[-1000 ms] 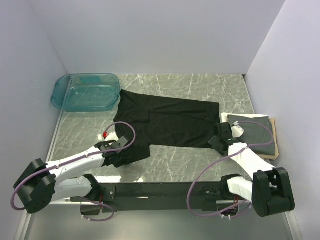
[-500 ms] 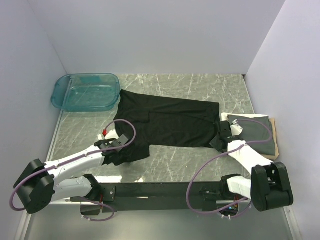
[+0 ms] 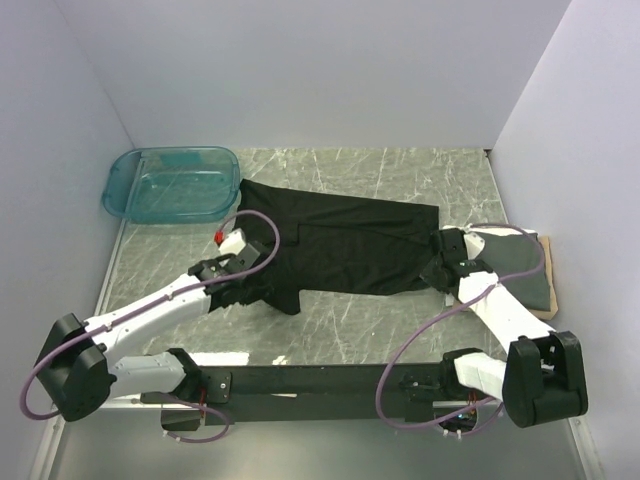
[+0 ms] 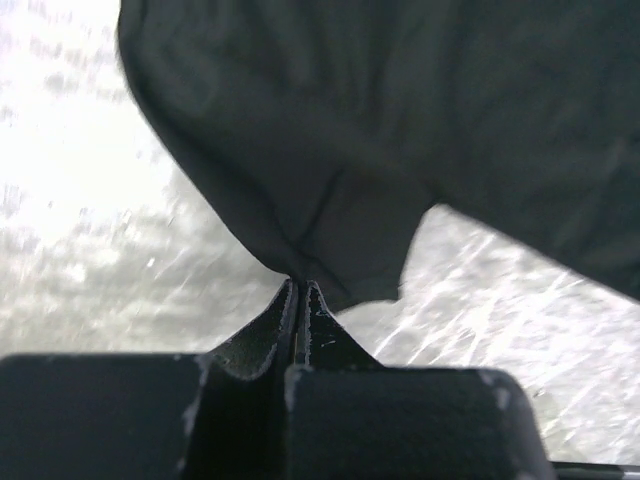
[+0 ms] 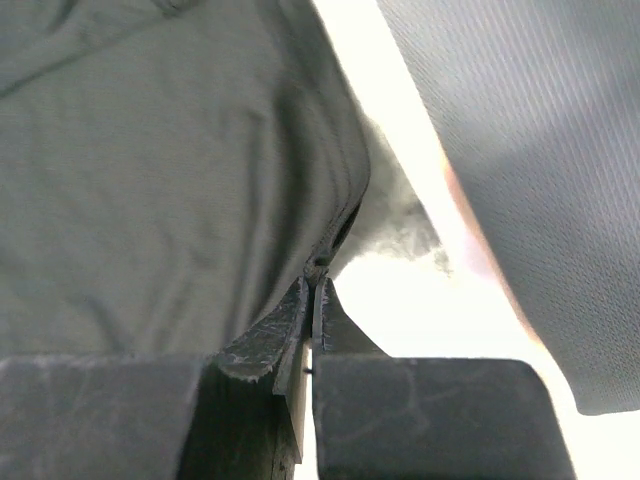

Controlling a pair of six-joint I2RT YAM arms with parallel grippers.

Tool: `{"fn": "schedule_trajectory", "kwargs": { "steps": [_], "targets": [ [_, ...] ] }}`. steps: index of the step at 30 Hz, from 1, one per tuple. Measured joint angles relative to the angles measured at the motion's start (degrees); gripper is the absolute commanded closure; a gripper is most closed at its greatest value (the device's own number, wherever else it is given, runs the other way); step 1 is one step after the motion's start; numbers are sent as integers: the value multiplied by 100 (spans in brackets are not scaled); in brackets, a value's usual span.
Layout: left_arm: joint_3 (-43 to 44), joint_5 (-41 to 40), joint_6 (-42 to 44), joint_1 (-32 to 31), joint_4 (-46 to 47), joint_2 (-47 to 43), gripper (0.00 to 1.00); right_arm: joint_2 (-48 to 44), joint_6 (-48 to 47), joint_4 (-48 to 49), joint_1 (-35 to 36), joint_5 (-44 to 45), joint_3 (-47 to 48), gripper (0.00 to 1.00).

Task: Fold and stack the t-shirts
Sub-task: Fold the tshirt

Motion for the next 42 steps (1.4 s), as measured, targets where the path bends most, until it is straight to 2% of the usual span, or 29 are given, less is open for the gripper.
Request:
{"fn": "schedule_trajectory", "kwargs": {
  "steps": [15, 42],
  "targets": [
    [1436, 190, 1045, 1200, 638, 968, 99, 1104, -518, -348, -7, -39, 1377, 100],
    [3464, 485, 2312, 2315, 1274, 3032, 99, 2782, -868, -442, -485, -146, 3150, 100]
  ]
}}
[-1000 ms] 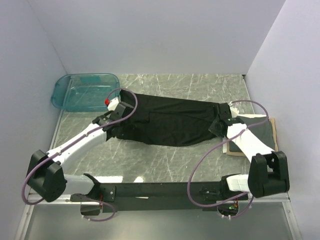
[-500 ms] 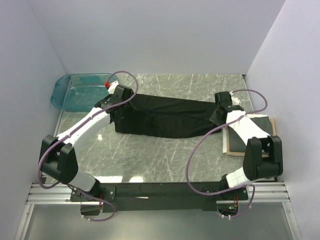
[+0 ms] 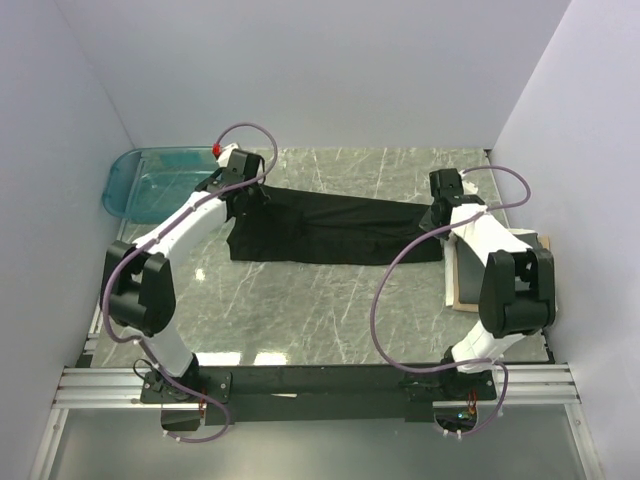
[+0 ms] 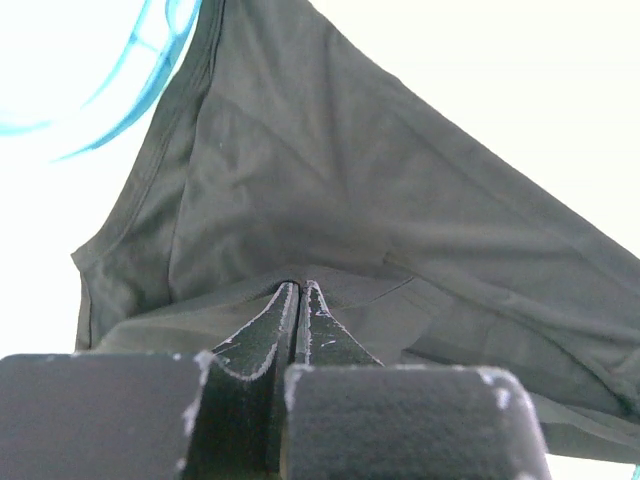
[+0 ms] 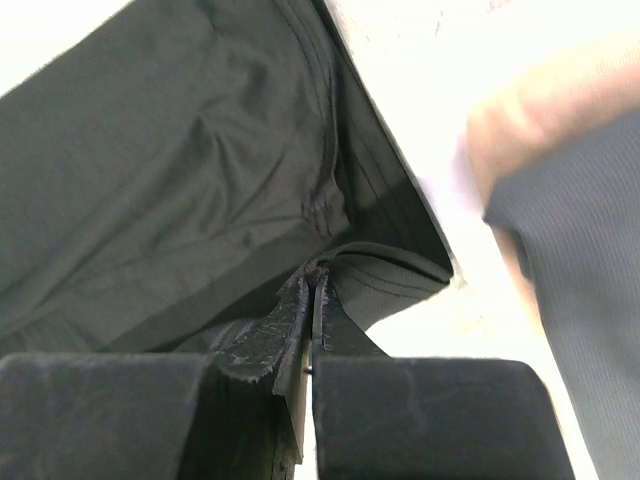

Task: Fold and stack the t-shirts
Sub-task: Fold the tshirt

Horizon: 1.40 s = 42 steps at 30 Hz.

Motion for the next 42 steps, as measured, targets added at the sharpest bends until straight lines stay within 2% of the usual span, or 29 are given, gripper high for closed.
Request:
{"fn": "schedule_trajectory", "kwargs": {
  "steps": [15, 17, 19, 20, 21, 23, 24, 25, 26, 27, 28, 30, 36, 40, 41, 42],
  "targets": [
    [1091, 44, 481, 166, 85, 1038, 99, 623, -70, 20, -164, -52, 409, 100],
    [1274, 33, 527, 181, 76, 1244, 97, 745, -79, 66, -181, -83, 544, 96],
    [1475, -28, 538, 190, 70, 1493, 88, 885, -81, 103, -212, -120, 658, 92],
    [1598, -68, 553, 197, 74, 1644, 83, 946, -83, 127, -225, -142, 680, 81],
    [1740, -87, 573, 208, 74, 1832, 72, 1016, -57, 140, -249, -168, 708, 72],
    [2114, -129, 614, 216, -59, 2203, 60, 1165, -46, 140, -299, -214, 772, 57],
    [2321, -140, 619, 219, -87, 2400, 48, 1239, -50, 133, -323, -234, 817, 55],
    [2426, -144, 658, 221, -98, 2505, 43, 1300, -55, 136, -341, -243, 857, 54],
    [2505, -142, 658, 229, -109, 2592, 40, 1327, -63, 131, -341, -245, 892, 40],
    [2529, -136, 649, 232, -127, 2616, 30, 1331, -46, 125, -350, -254, 911, 32],
    [2529, -107, 662, 240, -149, 2616, 24, 1325, -55, 116, -356, -251, 942, 30],
    [2529, -66, 643, 243, -118, 2579, 20, 1309, -127, 107, -363, -275, 1027, 18],
    [2149, 177, 632, 195, 22, 2210, 9, 1141, -354, 155, -343, -420, 1071, 12],
    [1797, 367, 616, 79, 96, 2013, 8, 1180, -592, 197, -319, -728, 1224, 11],
    [1749, 424, 610, 44, 98, 2013, 1, 1231, -647, 199, -308, -807, 1309, 11],
    [1703, 496, 612, 11, 107, 2013, 1, 1325, -706, 195, -293, -909, 1462, 11]
  ]
}}
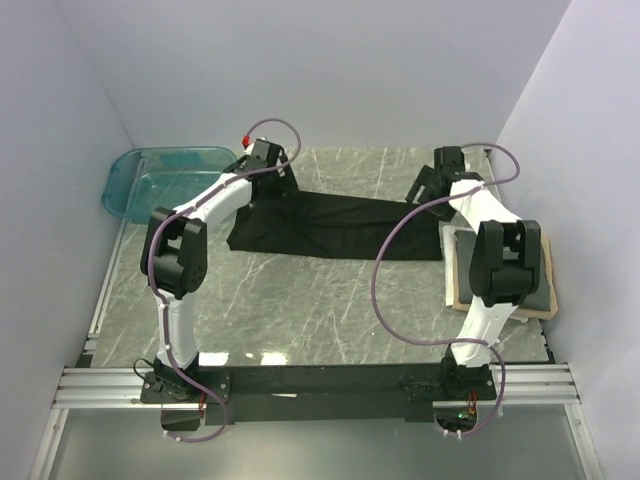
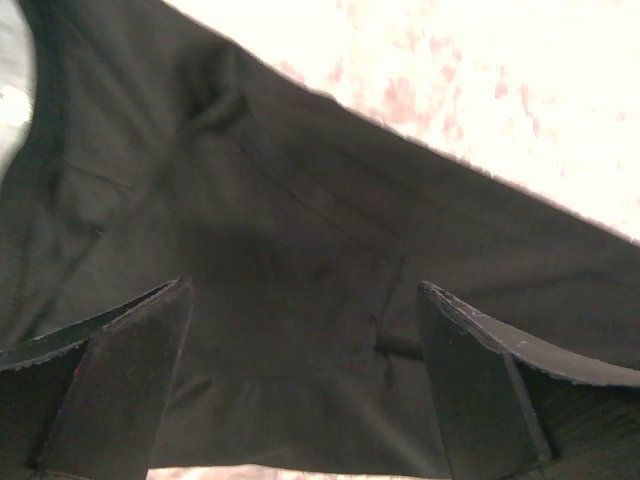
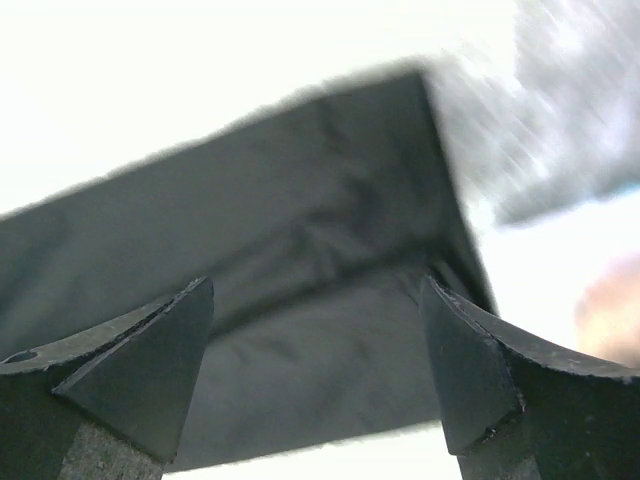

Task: Fold and stack the t-shirts
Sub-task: Fold the tshirt

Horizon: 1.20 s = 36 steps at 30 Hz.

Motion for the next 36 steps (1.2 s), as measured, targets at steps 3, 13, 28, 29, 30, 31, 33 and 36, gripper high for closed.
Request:
{"fn": "schedule_trajectory", "kwargs": {
  "steps": [3, 13, 28, 29, 30, 31, 33, 36],
  "targets": [
    [-48, 164, -92, -66, -24, 37, 1, 446, -144, 44, 66, -267, 577, 10],
    [107, 529, -225, -79, -37, 706, 1, 1600, -282, -81, 264, -778, 1355, 10],
    [2487, 999, -103, -63, -280, 2341, 0, 111, -188, 767, 437, -1016, -1051, 12],
    [2640, 1071, -105, -63, -256, 2435, 1, -125, -153, 817, 533, -1016, -1360, 12],
    [2765, 1163, -109, -63, -225, 2522, 1, -315, -109, 852, 634, -984, -1611, 12],
    [2833, 1257, -120, -63, -205, 2564, 1, -555, -50, 855, 780, -922, -1897, 12],
    [2859, 1414, -164, -70, -155, 2588, 0, -1108, 105, 986, 1185, -798, -2575, 12],
    [2861, 1602, -297, -98, -146, 2597, 1, -1950, 439, 1143, 1873, -765, -3493, 12]
  ]
}}
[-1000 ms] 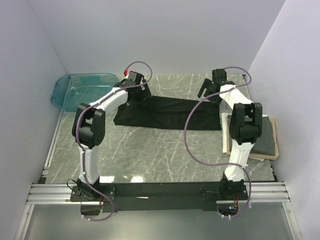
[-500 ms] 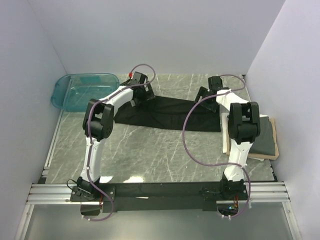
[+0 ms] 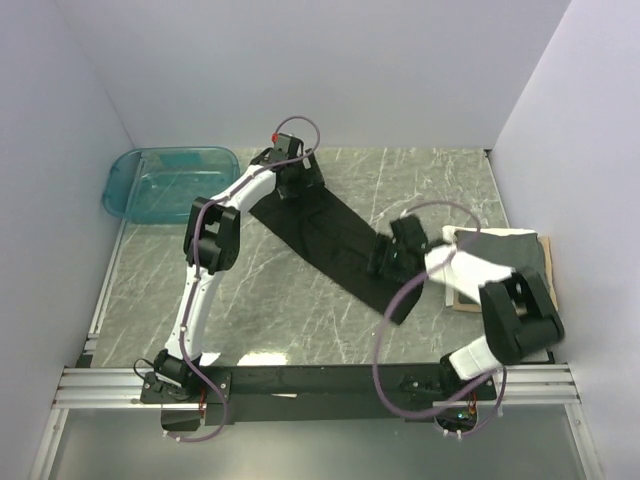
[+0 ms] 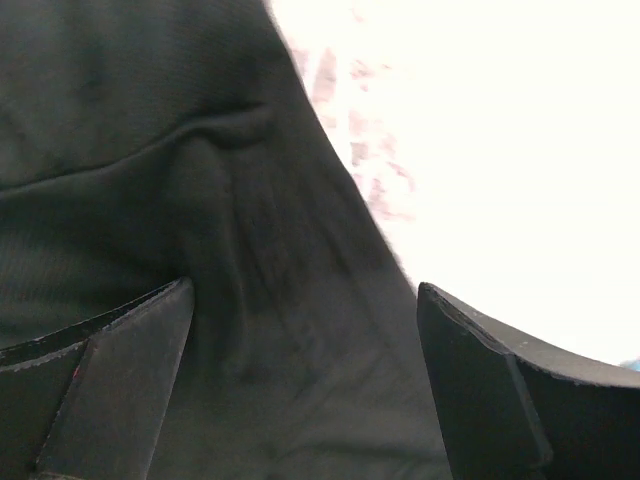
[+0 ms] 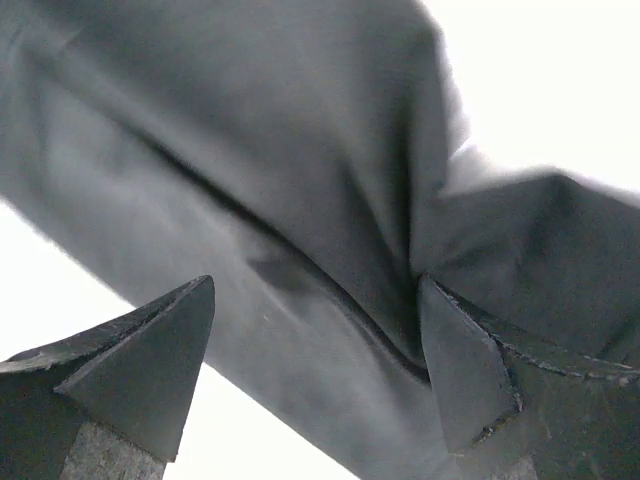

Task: Fold and stack the t-shirts
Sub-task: Fold the tshirt

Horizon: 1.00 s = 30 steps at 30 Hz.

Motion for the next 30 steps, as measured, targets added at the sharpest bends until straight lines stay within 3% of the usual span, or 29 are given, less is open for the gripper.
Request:
{"fn": "schedule_trajectory", "kwargs": {
  "steps": [8, 13, 20, 30],
  "targets": [
    [466, 448, -483, -208, 293, 380, 0, -1451, 1370, 1040, 2251, -437, -1576, 12],
    [520, 619, -750, -420, 553, 483, 0, -1720, 1884, 632, 3272, -516, -1613, 11],
    [525, 791, -949, -531, 946, 588, 1, -2671, 2055, -435, 3488, -214, -1556, 11],
    [911, 1294, -1198, -557, 1624, 1008, 1, -3683, 2262, -1104, 3488, 431, -1556, 10]
  ]
}}
